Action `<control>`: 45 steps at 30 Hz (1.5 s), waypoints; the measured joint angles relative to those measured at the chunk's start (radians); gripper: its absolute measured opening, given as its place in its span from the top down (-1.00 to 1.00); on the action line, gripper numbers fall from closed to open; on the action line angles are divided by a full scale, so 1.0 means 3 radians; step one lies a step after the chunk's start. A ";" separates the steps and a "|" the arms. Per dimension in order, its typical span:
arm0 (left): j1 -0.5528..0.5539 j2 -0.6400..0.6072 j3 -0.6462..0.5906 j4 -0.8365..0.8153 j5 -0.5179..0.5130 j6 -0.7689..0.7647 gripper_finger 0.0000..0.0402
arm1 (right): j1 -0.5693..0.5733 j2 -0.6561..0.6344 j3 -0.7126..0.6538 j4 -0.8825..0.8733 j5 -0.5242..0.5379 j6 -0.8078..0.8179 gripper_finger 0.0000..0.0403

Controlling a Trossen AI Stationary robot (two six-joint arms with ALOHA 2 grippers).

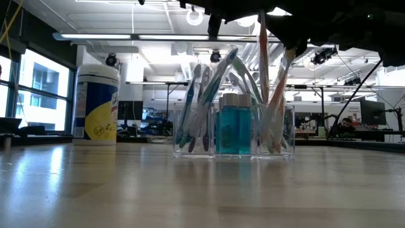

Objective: Pick & Place toothbrushing station
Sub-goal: Put the orange toothbrush into the transparent organizer

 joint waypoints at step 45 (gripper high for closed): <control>-0.0003 0.0001 0.0000 -0.0079 0.0004 0.0000 0.93 | 0.0002 0.0003 0.0001 -0.0104 -0.0130 -0.0432 0.17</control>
